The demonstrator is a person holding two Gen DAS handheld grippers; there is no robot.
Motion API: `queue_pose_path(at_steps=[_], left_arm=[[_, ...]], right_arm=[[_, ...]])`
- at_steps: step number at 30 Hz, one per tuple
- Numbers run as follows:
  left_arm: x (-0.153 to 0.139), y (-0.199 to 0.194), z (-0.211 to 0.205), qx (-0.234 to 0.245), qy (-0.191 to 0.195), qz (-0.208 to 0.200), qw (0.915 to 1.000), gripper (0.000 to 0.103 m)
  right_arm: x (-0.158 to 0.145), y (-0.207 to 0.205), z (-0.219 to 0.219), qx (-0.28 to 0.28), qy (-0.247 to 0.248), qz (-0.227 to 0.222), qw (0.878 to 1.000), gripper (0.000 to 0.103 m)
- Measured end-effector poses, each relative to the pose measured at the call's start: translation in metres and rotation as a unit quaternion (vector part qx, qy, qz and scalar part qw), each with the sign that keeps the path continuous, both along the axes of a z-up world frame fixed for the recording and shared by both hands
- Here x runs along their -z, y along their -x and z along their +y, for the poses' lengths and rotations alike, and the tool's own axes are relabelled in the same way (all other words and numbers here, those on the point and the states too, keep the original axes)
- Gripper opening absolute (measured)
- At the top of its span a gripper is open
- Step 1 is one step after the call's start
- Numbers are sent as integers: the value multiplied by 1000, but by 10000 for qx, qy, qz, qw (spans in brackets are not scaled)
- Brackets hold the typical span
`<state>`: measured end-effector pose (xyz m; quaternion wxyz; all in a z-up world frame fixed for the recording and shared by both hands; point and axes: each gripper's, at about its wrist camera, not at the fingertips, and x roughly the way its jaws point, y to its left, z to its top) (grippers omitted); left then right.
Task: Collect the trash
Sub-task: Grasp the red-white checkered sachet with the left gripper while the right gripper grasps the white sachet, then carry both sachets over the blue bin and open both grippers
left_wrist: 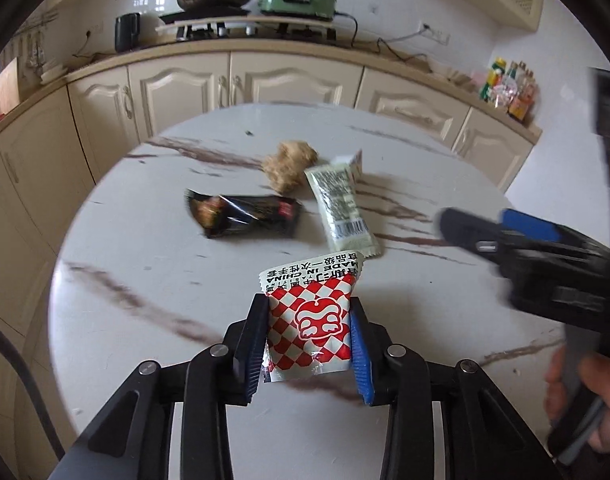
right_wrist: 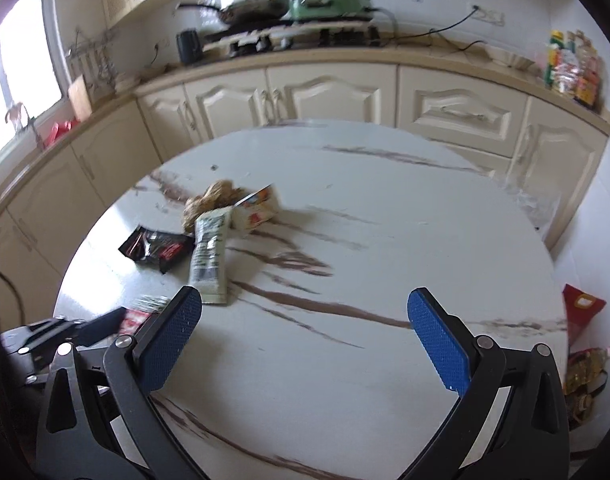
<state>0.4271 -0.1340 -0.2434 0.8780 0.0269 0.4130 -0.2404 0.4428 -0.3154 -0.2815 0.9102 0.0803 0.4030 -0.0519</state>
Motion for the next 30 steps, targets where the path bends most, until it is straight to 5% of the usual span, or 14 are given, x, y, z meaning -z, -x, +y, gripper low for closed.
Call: queue_pose_path(at_steps=[7, 9, 13, 16, 23, 30], left_arm=[[-24, 23, 56, -409, 26, -258, 9988, 34], [-26, 29, 73, -498, 58, -278, 9984, 34], [-27, 41, 96, -657, 121, -270, 9974, 34], [-29, 50, 108, -727, 160, -257, 9969, 34], [-41, 72, 131, -793, 357, -302, 9958, 34], [-52, 102, 168, -994, 482, -395, 9931, 34]], right_arm=[[19, -49, 52, -620, 360, 456, 9964, 98], [26, -58, 63, -689, 473, 589, 9948, 72], [36, -70, 76, -757, 513, 776, 9928, 63], [40, -73, 77, -842, 439, 773, 9925, 28], [30, -59, 71, -742, 398, 680, 9941, 24], [-18, -19, 97, -901, 323, 150, 9953, 24]])
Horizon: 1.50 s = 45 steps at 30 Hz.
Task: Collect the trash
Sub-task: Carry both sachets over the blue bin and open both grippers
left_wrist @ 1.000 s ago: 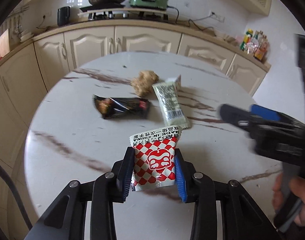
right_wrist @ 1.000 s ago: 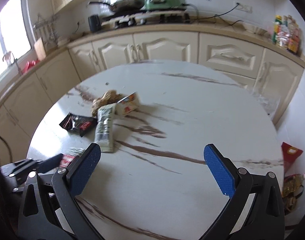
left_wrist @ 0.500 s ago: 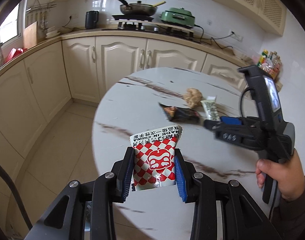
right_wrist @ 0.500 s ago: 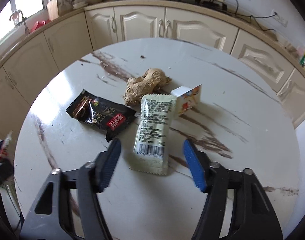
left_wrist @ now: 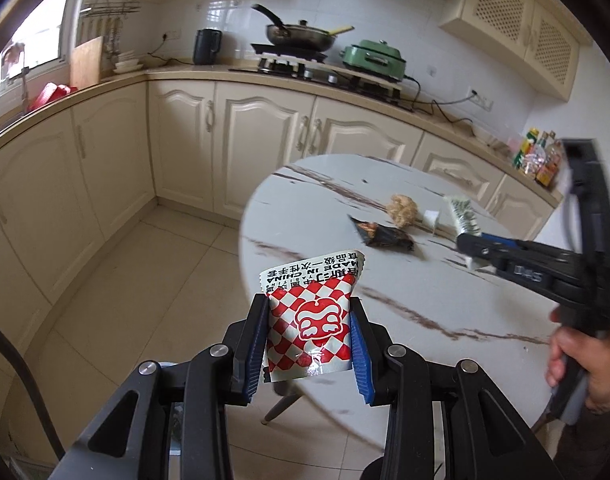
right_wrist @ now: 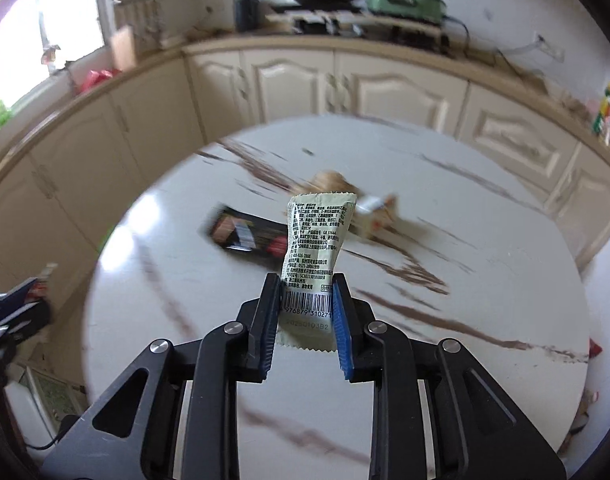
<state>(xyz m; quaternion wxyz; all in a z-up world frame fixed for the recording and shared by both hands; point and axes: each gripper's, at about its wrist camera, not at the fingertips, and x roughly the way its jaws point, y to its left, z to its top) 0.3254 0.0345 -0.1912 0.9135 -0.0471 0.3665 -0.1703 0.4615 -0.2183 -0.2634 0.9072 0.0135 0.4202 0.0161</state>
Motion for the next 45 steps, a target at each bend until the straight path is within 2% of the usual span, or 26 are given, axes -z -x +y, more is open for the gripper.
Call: queue_pose_path(at_steps=[3, 7, 12, 17, 20, 24, 26, 33, 39, 43, 45], left_arm=[[-1, 16, 27, -209, 9, 8, 9998, 34], [4, 36, 67, -555, 14, 72, 9984, 34], [23, 57, 119, -1037, -6, 346, 9940, 34], [50, 67, 159, -1415, 20, 753, 9871, 34], [73, 61, 177, -1534, 84, 1078, 9822, 34], [109, 40, 197, -1588, 220, 1537, 9750, 34], [134, 31, 205, -1665, 178, 1830, 9688, 34], [185, -4, 233, -1842, 223, 2415, 9525, 34], [208, -34, 262, -2018, 535, 2552, 9441, 36], [221, -42, 283, -2159, 748, 2627, 9374, 45], [223, -41, 289, -2208, 818, 2671, 9345, 48]], right_arm=[[-21, 17, 41, -432, -38, -266, 9987, 24], [-33, 29, 103, -1067, -103, -439, 9933, 24], [-24, 34, 192, -1916, -189, -387, 9805, 25], [13, 30, 262, -2510, -314, -7, 9675, 25], [49, 18, 292, -2656, -359, 335, 9628, 25], [109, -6, 314, -2694, -472, 957, 9571, 25], [140, -16, 324, -2688, -511, 1301, 9530, 25], [219, -55, 339, -2519, -677, 1982, 9448, 25], [246, -79, 353, -2537, -665, 2183, 9400, 28], [254, -81, 355, -2523, -670, 2280, 9380, 30], [258, -86, 358, -2475, -729, 2306, 9382, 36]])
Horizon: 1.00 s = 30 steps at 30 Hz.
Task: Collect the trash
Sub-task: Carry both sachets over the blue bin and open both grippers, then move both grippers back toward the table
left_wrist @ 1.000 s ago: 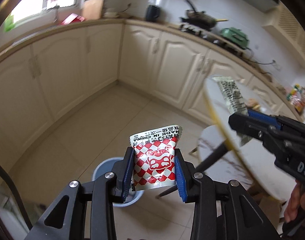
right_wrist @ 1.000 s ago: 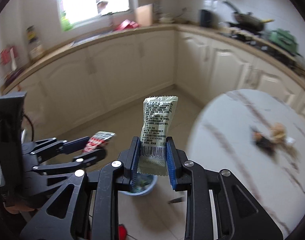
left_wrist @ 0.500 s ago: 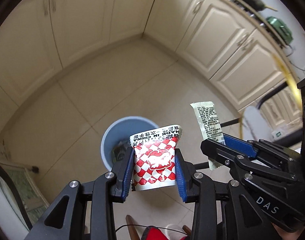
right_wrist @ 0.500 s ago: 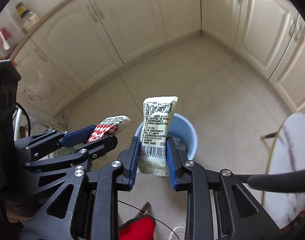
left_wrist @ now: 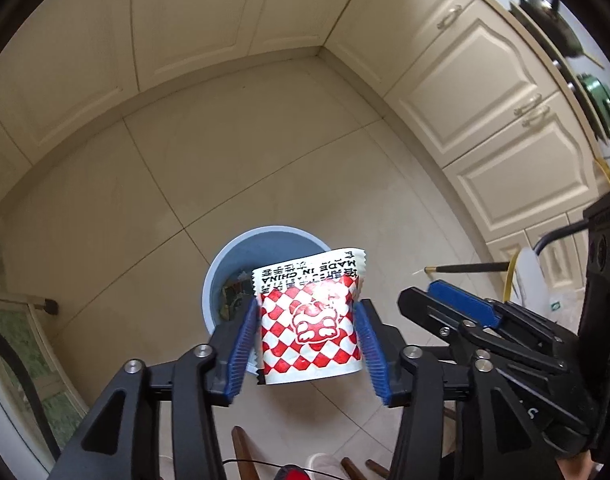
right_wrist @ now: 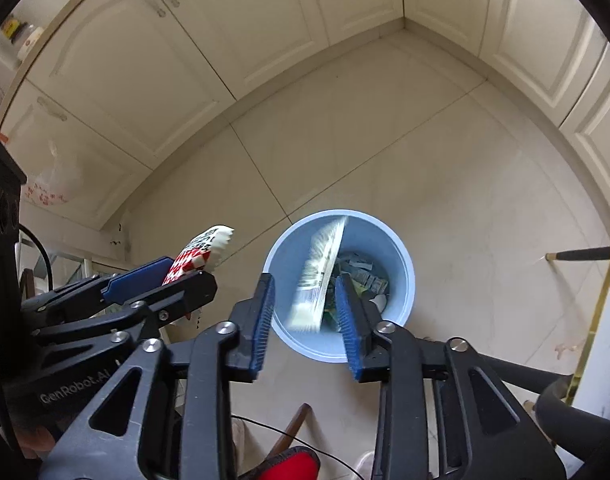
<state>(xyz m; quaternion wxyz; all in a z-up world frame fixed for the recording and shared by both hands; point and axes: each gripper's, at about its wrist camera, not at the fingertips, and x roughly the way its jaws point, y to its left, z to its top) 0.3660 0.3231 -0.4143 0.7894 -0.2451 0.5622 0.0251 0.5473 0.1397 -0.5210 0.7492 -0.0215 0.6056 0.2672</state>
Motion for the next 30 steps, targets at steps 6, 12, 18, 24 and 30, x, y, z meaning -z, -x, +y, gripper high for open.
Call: queue_pose_path(at_steps=[6, 12, 18, 24, 30], left_arm=[[-8, -3, 7, -151, 328, -77, 9993, 62], [-33, 11, -1, -49, 164, -195, 9997, 69], [-77, 32, -8, -195, -218, -498, 9983, 69], [-167, 81, -17, -479, -1248, -1378, 9814, 71], [-253, 142, -65, -544, -1944, -2671, 9423, 89]], right_arm=[[-11, -3, -13, 206, 20, -175, 9996, 50], [-40, -3, -31, 481, 30, -477, 9977, 60], [-79, 13, -46, 565, -115, -735, 9956, 62], [-144, 54, -52, 479, -462, -1266, 9897, 69], [-234, 122, -75, 533, -660, -2355, 9682, 94]])
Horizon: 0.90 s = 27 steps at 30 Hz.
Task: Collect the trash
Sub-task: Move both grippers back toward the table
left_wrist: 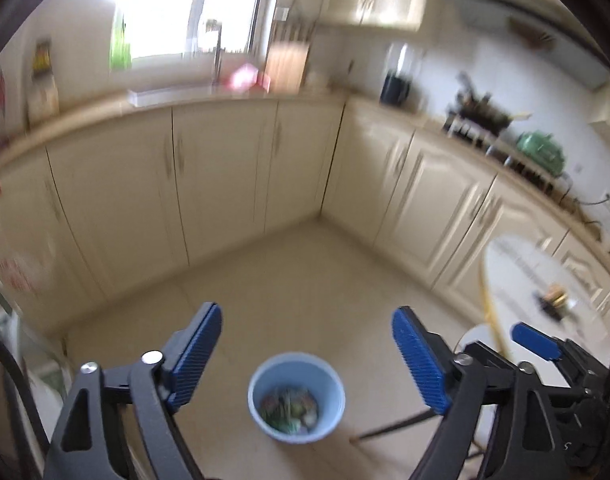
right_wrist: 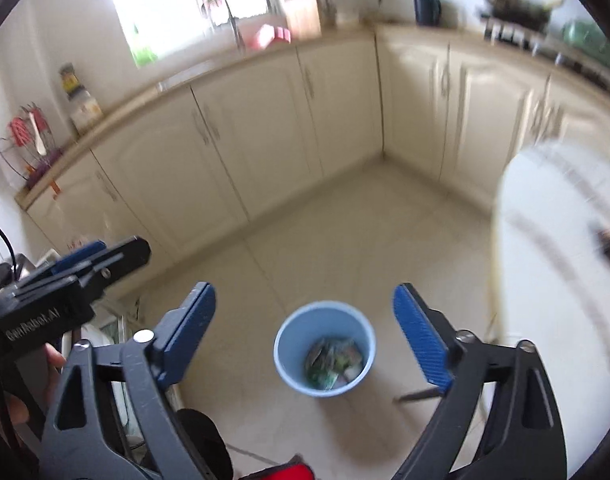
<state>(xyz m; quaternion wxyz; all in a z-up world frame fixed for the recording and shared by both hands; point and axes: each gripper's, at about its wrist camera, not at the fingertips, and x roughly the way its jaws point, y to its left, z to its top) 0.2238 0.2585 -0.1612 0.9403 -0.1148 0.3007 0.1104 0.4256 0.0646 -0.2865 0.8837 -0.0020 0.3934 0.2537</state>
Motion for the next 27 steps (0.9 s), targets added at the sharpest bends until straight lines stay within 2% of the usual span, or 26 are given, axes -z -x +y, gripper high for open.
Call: queue_pose_path(at_steps=[1, 3, 5, 13, 15, 17, 21, 27], left_arm=[[-13, 11, -11, 2, -150, -218, 9997, 94], [-29, 27, -34, 58, -333, -524, 9981, 97], [-42, 44, -57, 134, -563, -830, 9949, 100], [-58, 85, -155, 728, -1116, -1581, 9784, 102], [-51, 95, -176, 869, -1134, -1722, 9746, 102], [-25, 121, -194, 1004, -1172, -1860, 9704, 102], [-10, 162, -213, 1214, -1269, -2041, 9631, 102], [2, 144, -239, 1520, -1225, -2115, 9577, 102]], right_arm=[[-15, 12, -9, 122, 27, -203, 9997, 96], [-39, 32, -28, 393, 87, -531, 9978, 103], [-62, 55, -52, 619, 32, -864, 9943, 103], [-142, 138, -133, 1594, -145, -1884, 9690, 103], [-157, 153, -150, 1793, -121, -2092, 9612, 103], [-171, 168, -166, 1996, -108, -2315, 9521, 103], [-188, 189, -190, 2267, -17, -2601, 9386, 103], [-195, 194, -236, 2639, 53, -2731, 9251, 103]])
